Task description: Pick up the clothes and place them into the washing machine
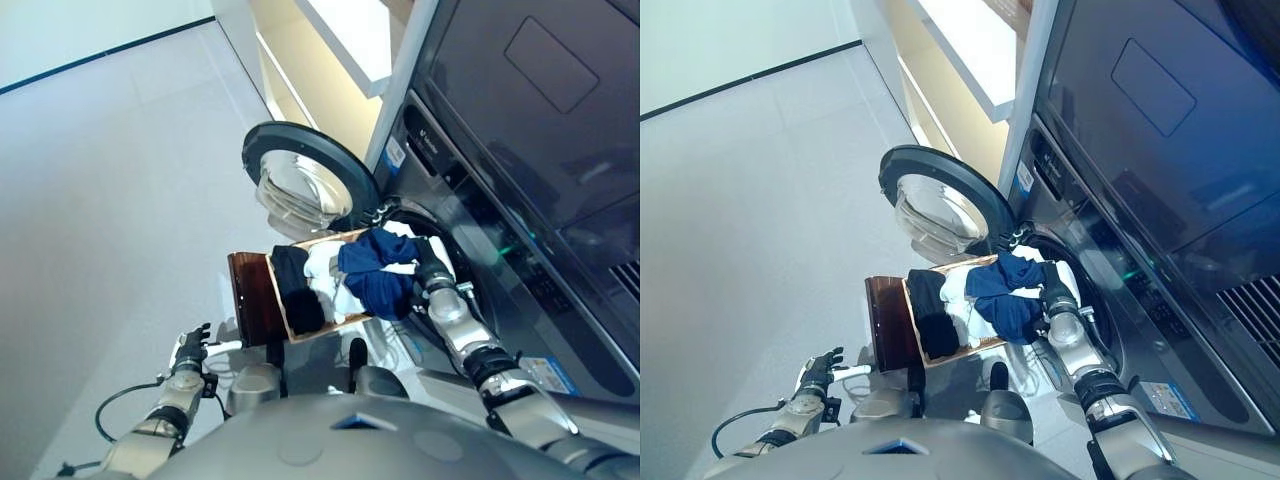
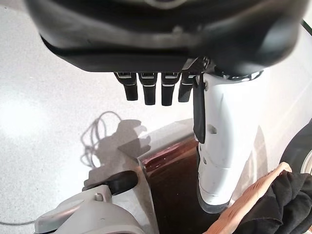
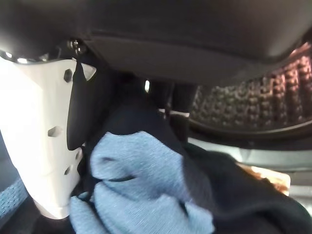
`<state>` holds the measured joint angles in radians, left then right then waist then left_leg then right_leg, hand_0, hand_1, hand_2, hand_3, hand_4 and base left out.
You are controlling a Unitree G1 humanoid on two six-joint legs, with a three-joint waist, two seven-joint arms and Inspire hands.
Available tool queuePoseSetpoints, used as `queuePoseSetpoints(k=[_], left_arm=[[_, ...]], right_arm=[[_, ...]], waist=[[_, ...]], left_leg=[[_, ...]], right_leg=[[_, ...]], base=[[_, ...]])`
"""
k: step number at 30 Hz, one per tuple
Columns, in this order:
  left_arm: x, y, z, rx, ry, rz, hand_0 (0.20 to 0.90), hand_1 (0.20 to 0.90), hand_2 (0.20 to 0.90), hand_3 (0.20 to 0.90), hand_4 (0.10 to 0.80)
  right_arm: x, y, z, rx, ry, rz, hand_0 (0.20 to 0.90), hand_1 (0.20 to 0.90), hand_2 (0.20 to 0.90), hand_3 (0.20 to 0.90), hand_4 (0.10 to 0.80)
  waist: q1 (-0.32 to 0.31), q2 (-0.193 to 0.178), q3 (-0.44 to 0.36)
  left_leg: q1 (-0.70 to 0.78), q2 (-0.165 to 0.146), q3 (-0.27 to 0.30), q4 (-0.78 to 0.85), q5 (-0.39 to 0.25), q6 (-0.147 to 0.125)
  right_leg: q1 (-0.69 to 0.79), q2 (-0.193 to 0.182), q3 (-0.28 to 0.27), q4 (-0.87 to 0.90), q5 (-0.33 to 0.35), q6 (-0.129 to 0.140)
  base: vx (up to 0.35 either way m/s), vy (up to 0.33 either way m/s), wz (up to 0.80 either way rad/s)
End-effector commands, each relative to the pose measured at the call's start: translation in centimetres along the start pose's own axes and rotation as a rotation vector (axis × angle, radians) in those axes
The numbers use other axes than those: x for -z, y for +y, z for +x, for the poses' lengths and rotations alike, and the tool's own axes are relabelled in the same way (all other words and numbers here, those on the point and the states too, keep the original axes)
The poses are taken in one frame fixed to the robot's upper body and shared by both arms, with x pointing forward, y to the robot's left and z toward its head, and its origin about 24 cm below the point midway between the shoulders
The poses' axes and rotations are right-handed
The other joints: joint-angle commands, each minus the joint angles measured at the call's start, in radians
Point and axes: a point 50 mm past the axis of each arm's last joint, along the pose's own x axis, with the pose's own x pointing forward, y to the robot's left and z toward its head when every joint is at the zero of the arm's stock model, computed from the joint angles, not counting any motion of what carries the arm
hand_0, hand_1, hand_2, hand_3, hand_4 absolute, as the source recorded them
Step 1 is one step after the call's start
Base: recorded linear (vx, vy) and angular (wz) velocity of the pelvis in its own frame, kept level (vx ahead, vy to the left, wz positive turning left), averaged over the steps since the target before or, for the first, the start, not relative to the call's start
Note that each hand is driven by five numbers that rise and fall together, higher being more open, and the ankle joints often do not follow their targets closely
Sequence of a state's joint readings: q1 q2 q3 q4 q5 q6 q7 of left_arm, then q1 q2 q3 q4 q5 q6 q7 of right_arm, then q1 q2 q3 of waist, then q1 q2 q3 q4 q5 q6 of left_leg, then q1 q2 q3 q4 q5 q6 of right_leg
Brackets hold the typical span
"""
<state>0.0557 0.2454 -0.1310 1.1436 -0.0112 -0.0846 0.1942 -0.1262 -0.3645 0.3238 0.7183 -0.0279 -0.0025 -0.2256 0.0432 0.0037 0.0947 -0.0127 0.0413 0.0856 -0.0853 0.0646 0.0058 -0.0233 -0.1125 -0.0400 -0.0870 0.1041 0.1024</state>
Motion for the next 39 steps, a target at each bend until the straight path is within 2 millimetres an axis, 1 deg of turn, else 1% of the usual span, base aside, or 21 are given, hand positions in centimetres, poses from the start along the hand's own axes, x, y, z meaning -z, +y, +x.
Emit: queuePoseSetpoints(k=[1,2,3,5,6,7,8,9,10,11,14,17,19,20,21,25,28,32,36,38,39], left_arm=[[-1.6,1.3,0.7,-0.028,-0.038,0.059,0.9,0.9,0.9,0.9,0.8],[-1.6,1.3,0.7,-0.028,-0.038,0.059,0.9,0.9,0.9,0.9,0.8],[-1.5,1.2,0.6,-0.028,-0.035,0.058,0.9,0.9,0.9,0.9,0.8],[-1.5,1.3,0.7,-0.03,-0.035,0.056,0.9,0.9,0.9,0.9,0.8],[-1.5,1.3,0.7,-0.03,-0.035,0.056,0.9,0.9,0.9,0.9,0.8],[-1.5,1.3,0.7,-0.035,-0.032,0.057,0.9,0.9,0.9,0.9,0.8],[-1.5,1.3,0.7,-0.035,-0.032,0.057,0.9,0.9,0.9,0.9,0.8],[-1.6,1.3,0.7,-0.033,-0.032,0.057,0.9,0.9,0.9,0.9,0.8],[-1.6,1.3,0.7,-0.033,-0.032,0.057,0.9,0.9,0.9,0.9,0.8],[-1.6,1.2,0.7,-0.033,-0.037,0.056,0.9,0.9,0.9,0.9,0.8],[-1.8,1.2,0.7,-0.03,-0.042,0.044,0.9,0.9,0.9,0.9,0.8],[-2.0,1.2,0.7,-0.03,-0.048,0.042,0.9,0.9,0.9,0.9,0.8],[-1.9,1.2,0.7,-0.033,-0.047,0.037,0.9,0.9,0.9,0.9,0.8],[-1.9,1.2,0.7,-0.033,-0.047,0.037,0.9,0.9,0.9,0.9,0.8],[-2.0,1.3,0.6,-0.034,-0.048,0.035,0.9,0.9,0.9,0.9,0.8],[-1.7,1.1,0.6,-0.029,-0.034,0.031,0.9,0.9,0.9,0.9,0.8],[-1.7,1.0,0.6,-0.027,-0.033,0.031,0.9,0.9,0.9,0.9,0.8],[-1.9,0.8,0.6,-0.02,-0.04,0.036,0.9,0.9,0.9,0.9,0.8],[-1.7,0.7,0.6,-0.02,-0.035,0.039,0.9,0.9,0.9,0.9,0.8],[-1.7,0.8,0.6,-0.021,-0.031,0.044,0.9,0.9,0.9,0.9,0.8],[-1.7,0.8,0.6,-0.022,-0.031,0.044,0.9,0.9,0.9,0.9,0.8]], right_arm=[[-4.9,-1.2,1.1,0.039,-0.21,0.081,0.299,0.299,0.299,0.299,0.371],[-4.9,-1.2,1.1,0.039,-0.21,0.081,0.299,0.299,0.299,0.299,0.371],[-4.3,-0.9,1.2,0.037,-0.178,0.106,0.2,0.2,0.2,0.2,0.3],[-3.7,-0.4,1.2,0.031,-0.134,0.203,0.2,0.2,0.2,0.2,0.3],[-3.7,-0.4,1.2,0.031,-0.134,0.203,0.2,0.2,0.2,0.2,0.3],[-3.7,-0.1,1.2,0.024,-0.125,0.29,0.2,0.2,0.2,0.2,0.3],[-3.7,-0.1,1.2,0.024,-0.125,0.29,0.2,0.2,0.2,0.2,0.3],[-3.6,0.2,1.1,0.016,-0.108,0.393,0.2,0.2,0.2,0.2,0.3],[-3.6,0.2,1.1,0.015,-0.108,0.393,0.2,0.2,0.2,0.2,0.3],[-3.5,0.6,1.1,0.012,-0.09,0.507,0.2,0.2,0.2,0.2,0.3],[-4.4,1.0,1.1,-0.028,-0.109,0.631,0.2,0.2,0.2,0.2,0.3],[-4.9,0.7,1.1,-0.03,-0.133,0.657,0.2,0.2,0.2,0.2,0.3],[-6.5,0.0,0.9,-0.033,-0.208,0.731,0.2,0.2,0.2,0.2,0.3],[-6.5,0.0,0.9,-0.033,-0.208,0.731,0.2,0.2,0.2,0.2,0.3],[-7.4,-0.5,0.7,-0.038,-0.257,0.756,0.2,0.2,0.2,0.2,0.3],[-8.5,-1.3,0.4,-0.035,-0.317,0.793,0.2,0.2,0.2,0.2,0.3],[-8.7,-1.5,0.4,-0.031,-0.328,0.778,0.2,0.2,0.2,0.2,0.3],[-8.4,-1.4,0.5,-0.029,-0.309,0.765,0.2,0.2,0.2,0.2,0.3],[-7.3,-1.1,0.4,-0.026,-0.271,0.742,0.2,0.2,0.2,0.2,0.3],[-5.8,-0.3,0.9,-0.021,-0.175,0.597,0.2,0.2,0.2,0.2,0.3],[-5.8,-0.3,0.9,-0.021,-0.175,0.597,0.2,0.2,0.2,0.2,0.3]], waist=[[0.02,-0.006,-0.035],[0.02,-0.006,-0.035],[0.023,-0.004,-0.035],[0.026,-0.002,-0.033],[0.026,-0.002,-0.033],[0.027,0.0,-0.033],[0.027,0.0,-0.032],[0.028,-0.001,-0.032],[0.028,-0.001,-0.031],[0.029,-0.001,-0.031],[0.031,0.0,-0.032],[0.03,0.001,-0.034],[0.026,0.003,-0.037],[0.026,0.003,-0.037],[0.024,0.004,-0.039],[0.021,0.004,-0.044],[0.019,0.004,-0.046],[0.02,0.002,-0.045],[0.019,0.0,-0.047],[0.023,-0.004,-0.046],[0.022,-0.004,-0.046]], left_leg=[[0.024,0.023,-0.011,-0.002,-0.031,-0.081],[0.024,0.023,-0.011,-0.002,-0.031,-0.081],[0.024,0.023,-0.013,-0.002,-0.032,-0.082],[0.023,0.025,-0.016,-0.002,-0.031,-0.084],[0.023,0.025,-0.016,-0.002,-0.031,-0.084],[0.023,0.025,-0.016,-0.002,-0.03,-0.085],[0.023,0.025,-0.016,-0.002,-0.03,-0.085],[0.024,0.026,-0.017,-0.002,-0.03,-0.086],[0.025,0.026,-0.017,-0.002,-0.03,-0.086],[0.025,0.026,-0.016,-0.002,-0.031,-0.086],[0.03,0.026,-0.011,-0.002,-0.033,-0.087],[0.033,0.026,-0.008,-0.002,-0.035,-0.087],[0.037,0.027,-0.005,-0.002,-0.037,-0.087],[0.038,0.027,-0.005,-0.002,-0.037,-0.087],[0.041,0.027,-0.002,-0.002,-0.039,-0.087],[0.047,0.027,0.002,-0.002,-0.041,-0.087],[0.048,0.027,0.005,-0.002,-0.042,-0.087],[0.047,0.026,0.005,-0.002,-0.04,-0.087],[0.049,0.028,0.001,-0.002,-0.04,-0.087],[0.05,0.029,0.0,-0.002,-0.04,-0.088],[0.05,0.029,0.0,-0.002,-0.04,-0.088]], right_leg=[[0.029,-0.043,0.004,0.012,-0.04,0.056],[0.029,-0.043,0.004,0.012,-0.04,0.056],[0.031,-0.044,0.002,0.011,-0.041,0.055],[0.033,-0.044,-0.004,0.009,-0.043,0.055],[0.033,-0.044,-0.004,0.009,-0.043,0.055],[0.035,-0.043,-0.006,0.009,-0.045,0.054],[0.035,-0.043,-0.006,0.009,-0.045,0.054],[0.037,-0.042,-0.007,0.008,-0.045,0.054],[0.038,-0.042,-0.007,0.008,-0.045,0.054],[0.039,-0.042,-0.007,0.007,-0.045,0.053],[0.042,-0.041,-0.006,0.006,-0.046,0.053],[0.044,-0.042,-0.006,0.006,-0.047,0.053],[0.045,-0.043,-0.002,0.008,-0.047,0.054],[0.045,-0.043,-0.002,0.008,-0.047,0.054],[0.047,-0.044,0.0,0.009,-0.048,0.054],[0.052,-0.044,0.001,0.01,-0.049,0.053],[0.052,-0.044,0.002,0.01,-0.049,0.052],[0.054,-0.044,0.0,0.008,-0.05,0.051],[0.056,-0.043,-0.002,0.009,-0.05,0.05],[0.057,-0.043,-0.003,0.009,-0.051,0.049],[0.057,-0.043,-0.003,0.009,-0.051,0.049]], base=[[0.0,0.0,0.0],[0.0,0.0,0.0],[0.0,0.0,0.0],[0.0,0.0,0.0],[0.0,0.0,0.0],[0.0,0.0,0.0],[0.0,0.0,0.0],[0.0,0.0,0.0],[0.0,0.0,0.0],[0.0,0.0,0.0],[0.0,0.0,0.0],[0.0,0.0,0.0],[0.0,0.003,-0.02],[0.004,0.0,-0.05],[0.004,0.001,-0.05],[0.002,0.001,-0.01],[0.0,0.0,0.0],[0.0,0.0,0.0],[0.0,0.0,0.0],[0.0,0.0,0.0],[0.0,0.0,0.0]])
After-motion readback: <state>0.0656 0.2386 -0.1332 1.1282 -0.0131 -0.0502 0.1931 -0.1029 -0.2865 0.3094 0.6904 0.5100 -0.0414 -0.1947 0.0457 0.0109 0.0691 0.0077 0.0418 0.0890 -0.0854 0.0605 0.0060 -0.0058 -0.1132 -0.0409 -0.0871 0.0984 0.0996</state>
